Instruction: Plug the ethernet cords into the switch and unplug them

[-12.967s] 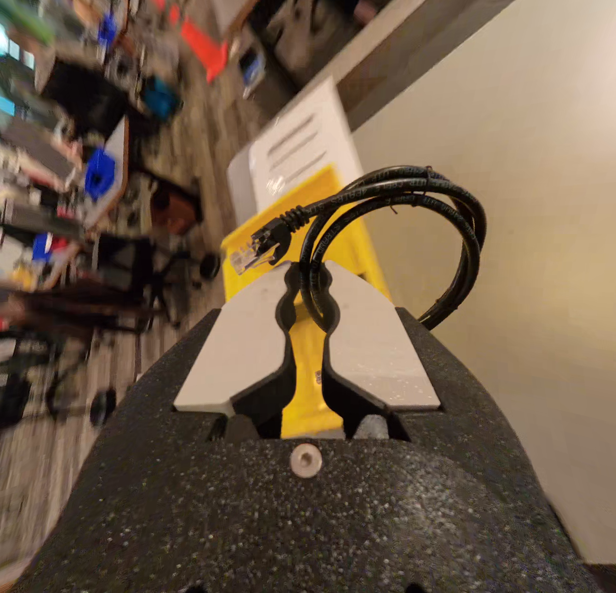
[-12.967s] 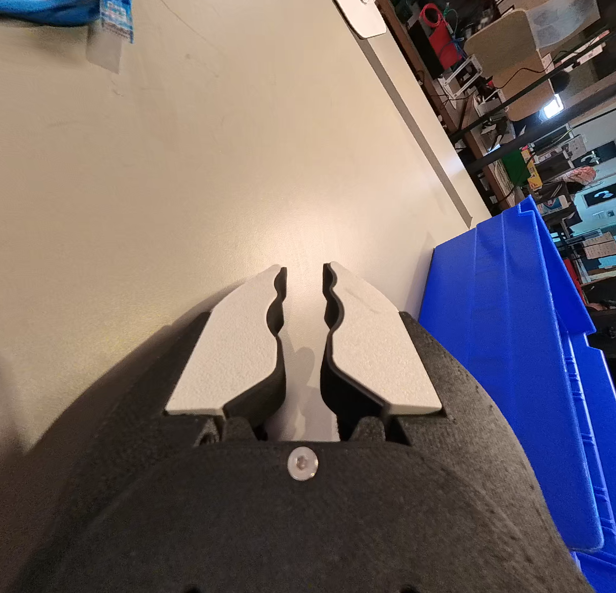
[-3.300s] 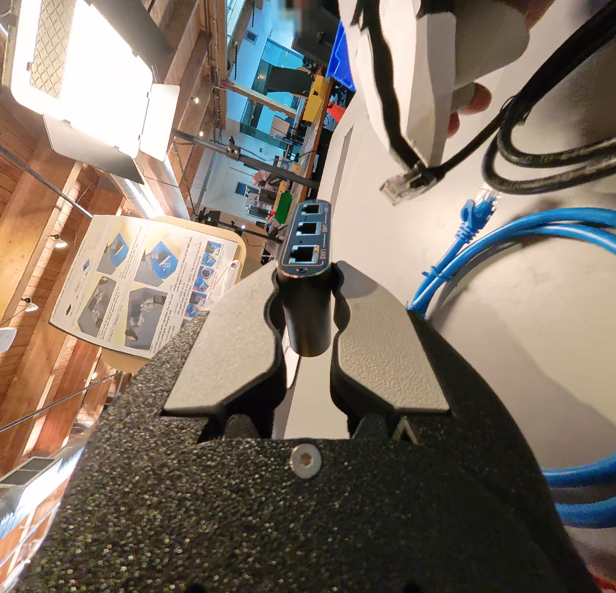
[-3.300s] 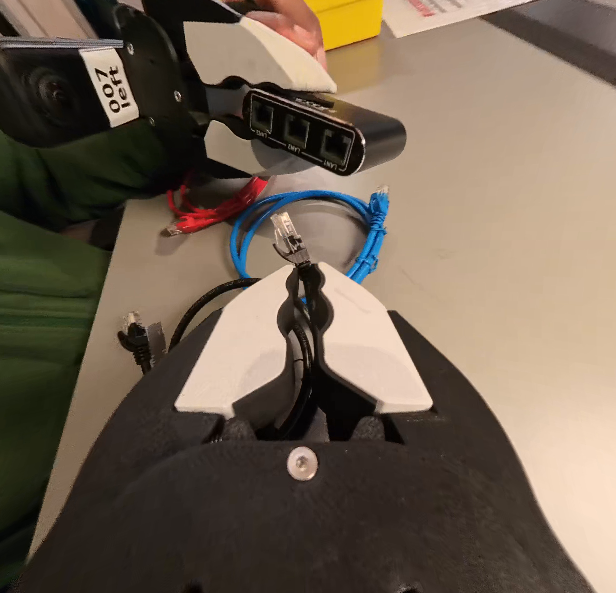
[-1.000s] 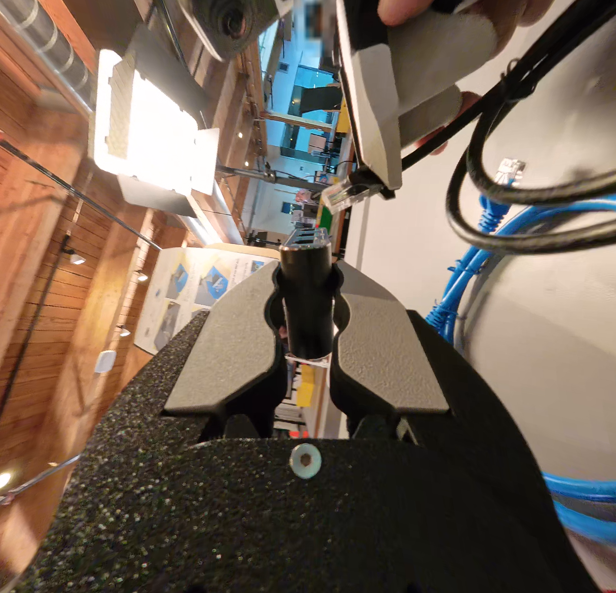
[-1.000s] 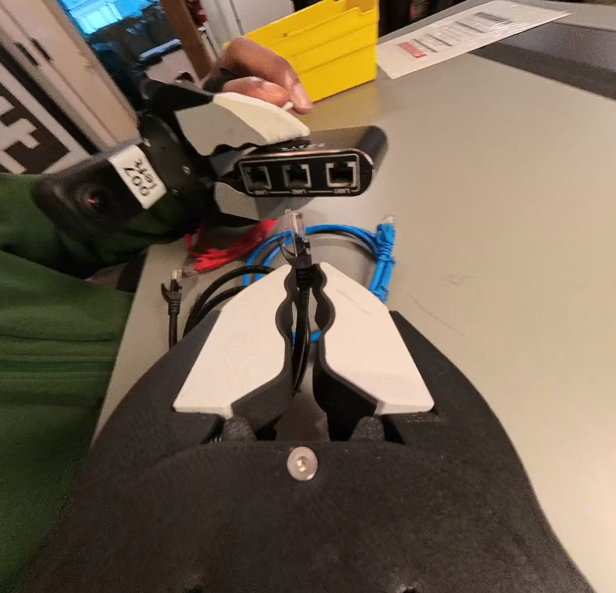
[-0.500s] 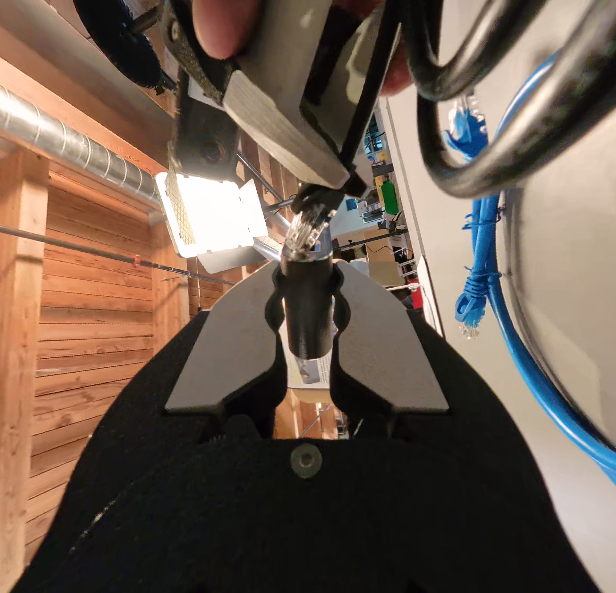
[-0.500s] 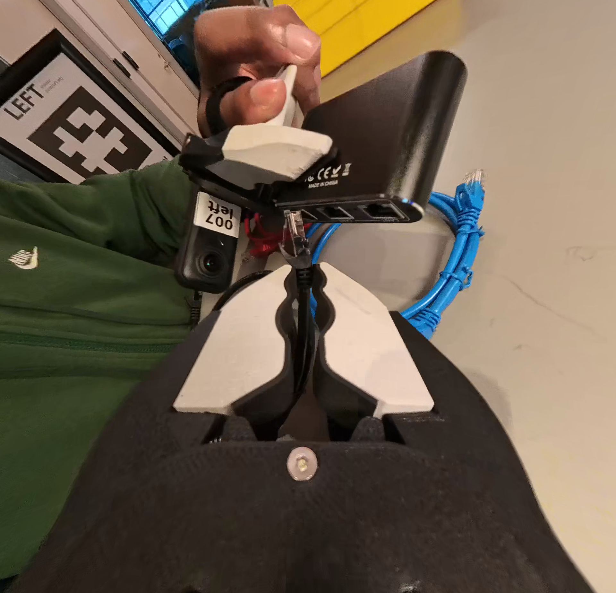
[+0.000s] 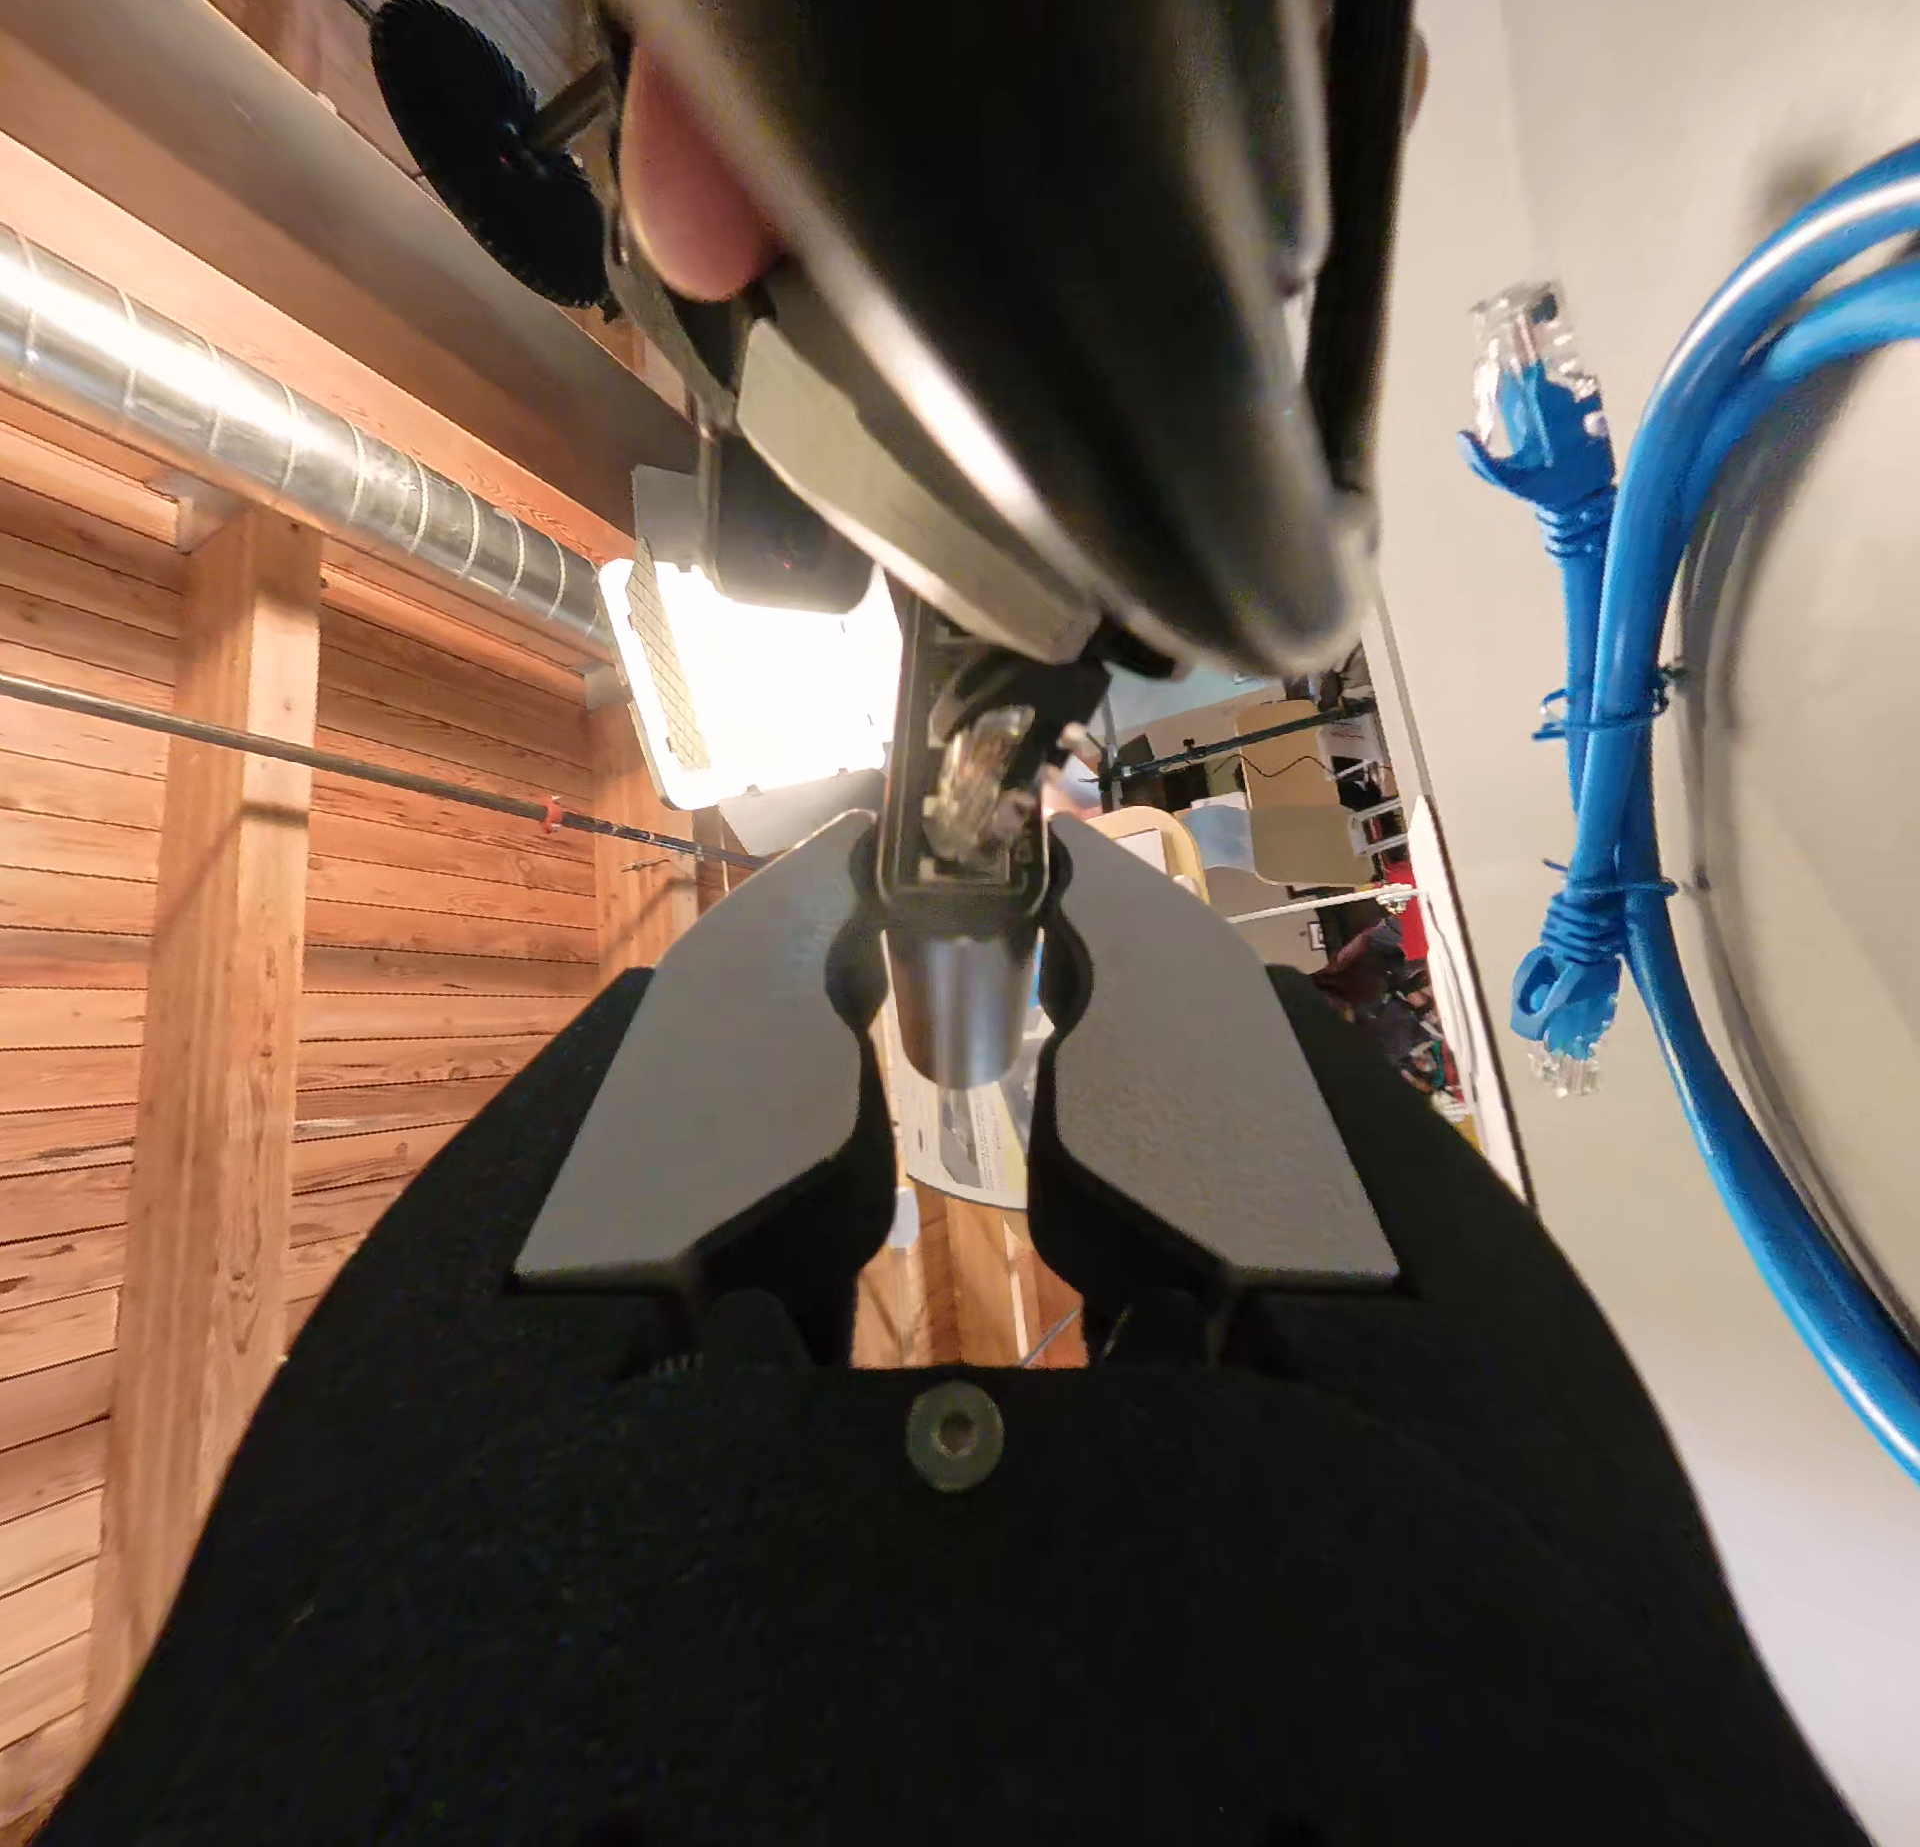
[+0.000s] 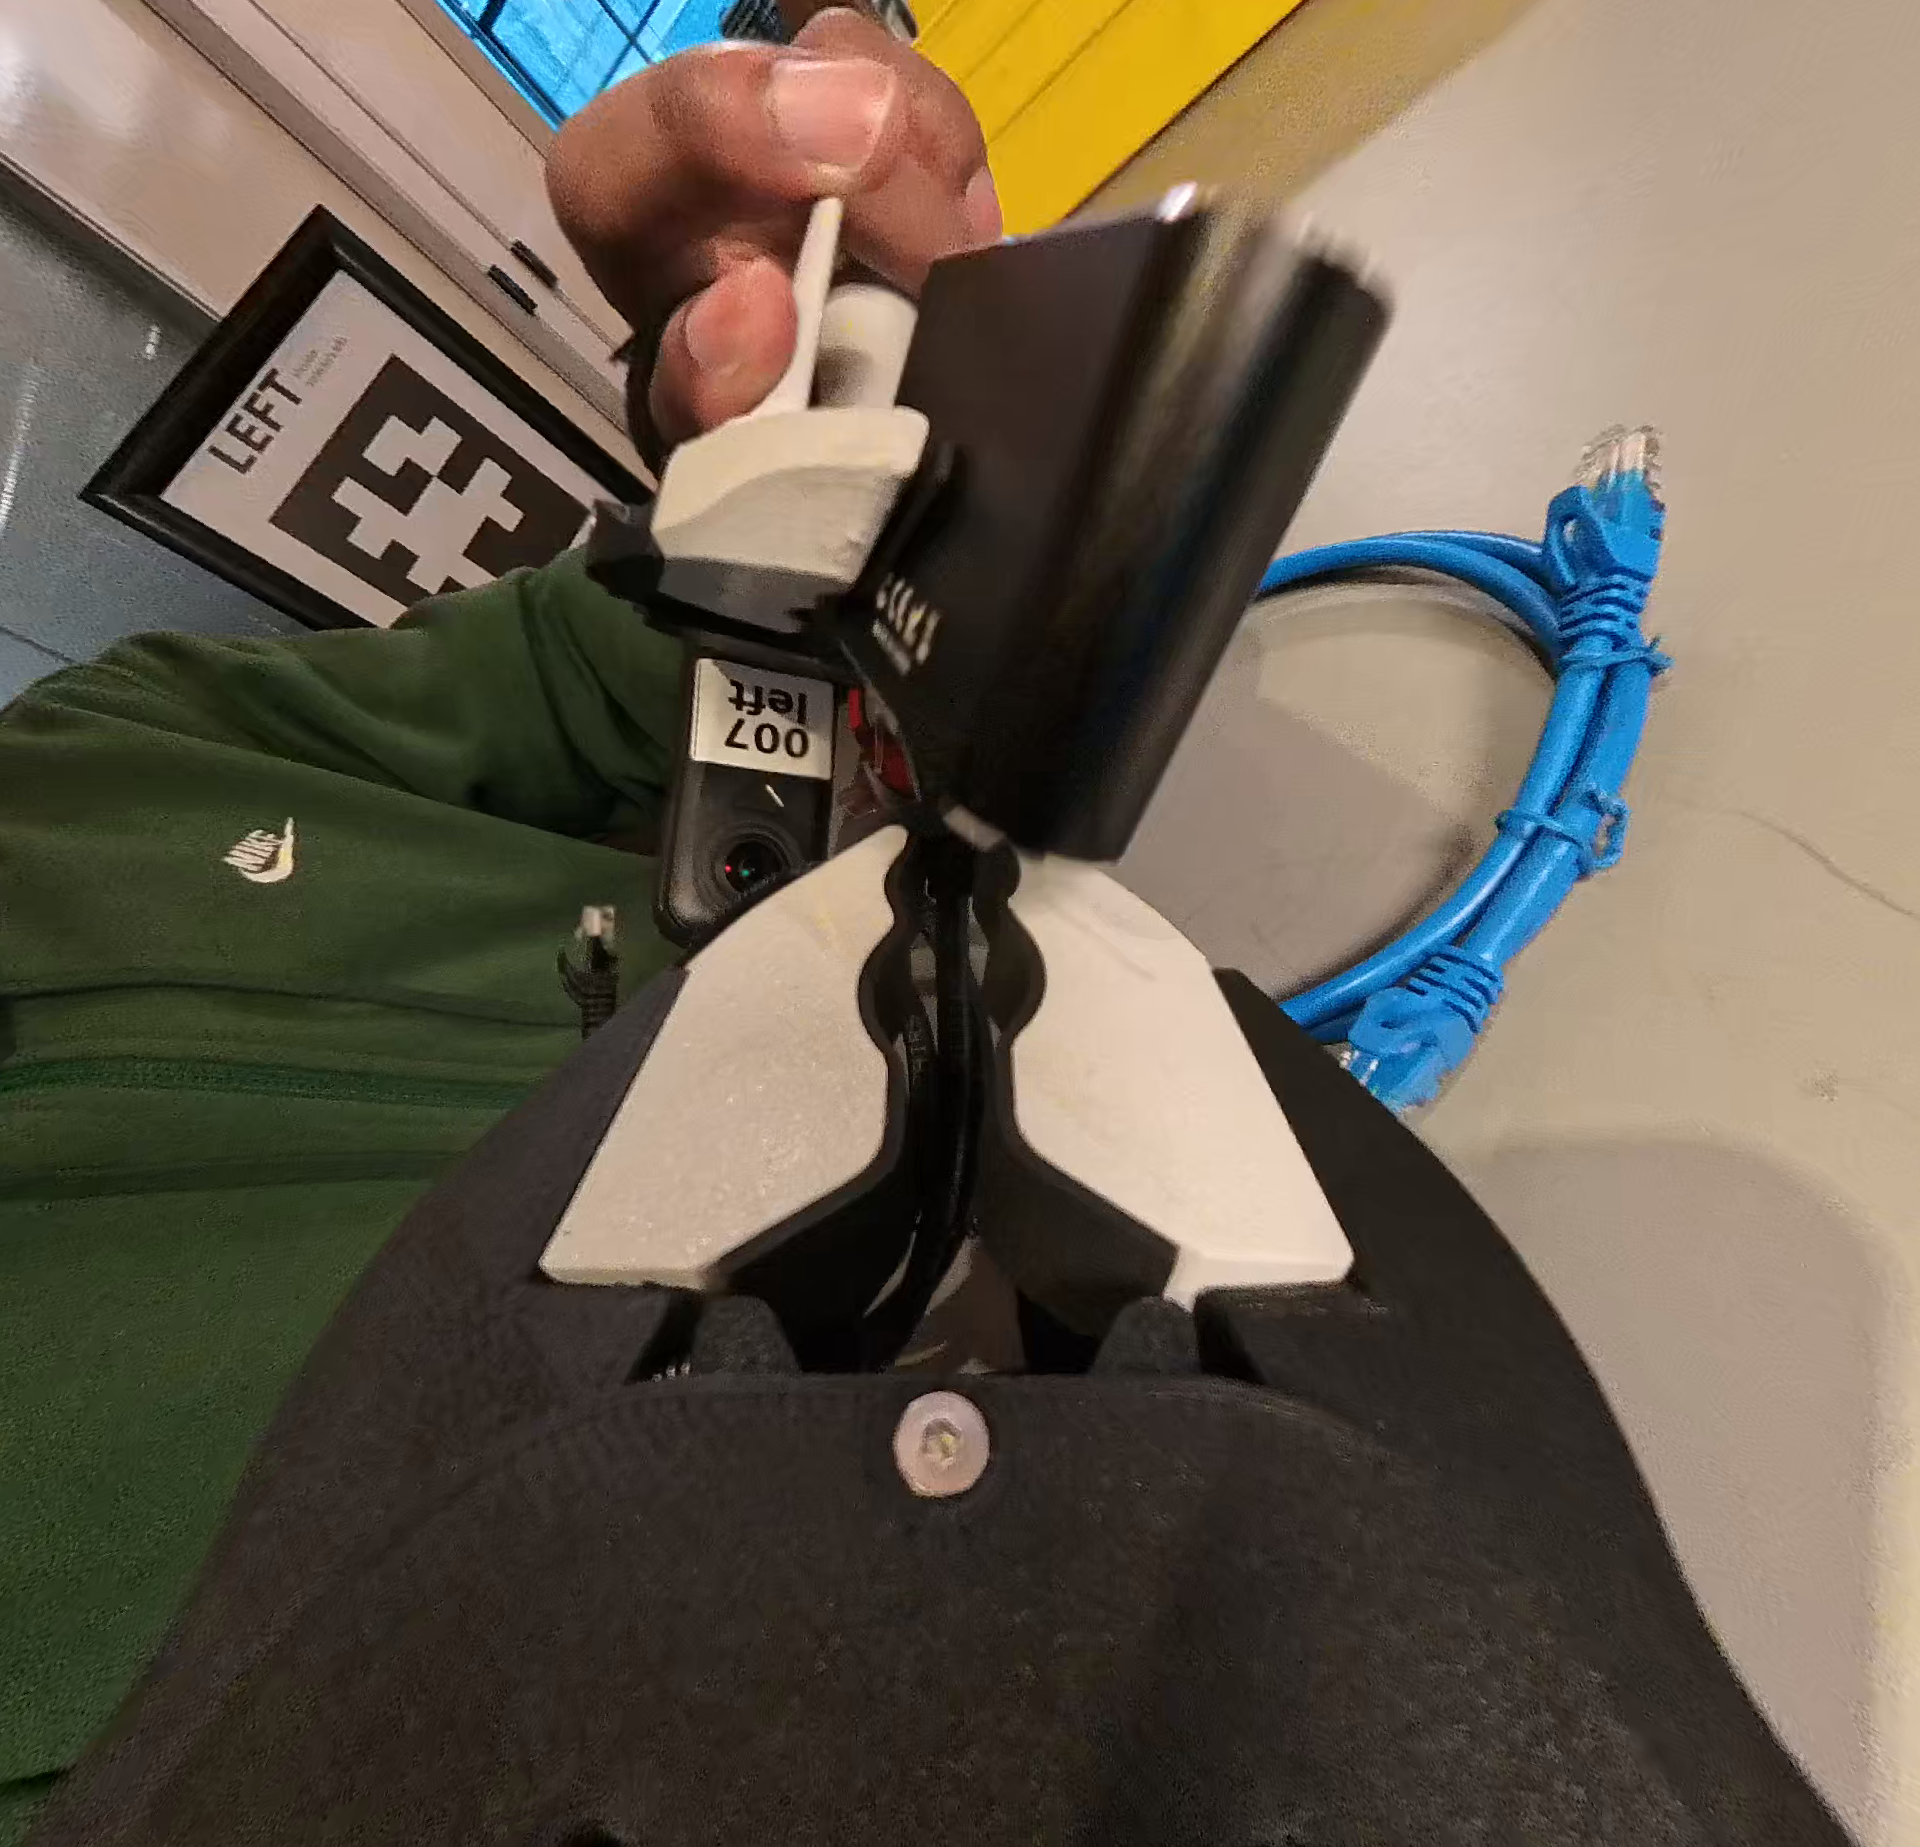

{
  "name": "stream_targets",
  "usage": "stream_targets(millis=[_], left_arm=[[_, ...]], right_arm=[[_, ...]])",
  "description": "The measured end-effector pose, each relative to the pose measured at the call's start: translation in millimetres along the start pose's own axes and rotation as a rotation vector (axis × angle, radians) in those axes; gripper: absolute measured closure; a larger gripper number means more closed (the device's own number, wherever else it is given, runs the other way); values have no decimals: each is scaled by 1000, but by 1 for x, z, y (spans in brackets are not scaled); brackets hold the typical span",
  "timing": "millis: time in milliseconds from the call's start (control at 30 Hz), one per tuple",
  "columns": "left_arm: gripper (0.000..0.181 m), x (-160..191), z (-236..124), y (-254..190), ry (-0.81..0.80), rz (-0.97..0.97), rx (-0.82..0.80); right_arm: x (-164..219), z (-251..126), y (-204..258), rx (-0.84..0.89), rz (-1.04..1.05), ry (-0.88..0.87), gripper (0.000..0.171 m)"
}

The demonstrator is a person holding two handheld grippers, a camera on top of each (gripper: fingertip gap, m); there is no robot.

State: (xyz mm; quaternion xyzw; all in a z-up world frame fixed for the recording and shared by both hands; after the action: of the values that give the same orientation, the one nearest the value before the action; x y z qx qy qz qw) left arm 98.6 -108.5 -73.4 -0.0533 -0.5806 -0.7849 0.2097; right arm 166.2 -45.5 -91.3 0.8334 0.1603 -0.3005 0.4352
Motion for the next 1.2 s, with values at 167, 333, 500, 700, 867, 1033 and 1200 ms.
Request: stream_targets(millis=[167,333,500,700,867,1033,1200], left_arm=[[155,-1,1,-3,6,21,-11],[155,3,2,-2,49,17,-19],[155,6,3,-2,87,3,6],[155,-3,-5,-9,33,-3,71],[169,-12,-2,-14,6,-41,115],[161,1,3,-22,37,-415,407],[152,39,14,-24,111,-864,631]], right_arm=[[-1,1,-3,-11,22,-13,161],[-4,-2,-5,-4,49,-61,161],[-7,-5,-5,27,62,-95,161],[-7,-19,-15,86,135,-172,163],[-3,-25,-19,127,151,-164,163],[5,-27,-32,210,196,-120,162],[19,-36,-50,363,241,-23,162]])
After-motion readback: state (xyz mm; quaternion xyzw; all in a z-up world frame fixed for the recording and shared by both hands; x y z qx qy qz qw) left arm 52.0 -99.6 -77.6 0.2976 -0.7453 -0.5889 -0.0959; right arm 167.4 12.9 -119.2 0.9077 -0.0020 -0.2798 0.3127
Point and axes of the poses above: each gripper's, where its closed fingertips meet, z out along the fingers, x out of its underside, y = z × x across the jaws, the point moved 6 cm from there along -z, back along the fingers, and after that the axes turned 13 degrees about y, right-handed, at the moved point
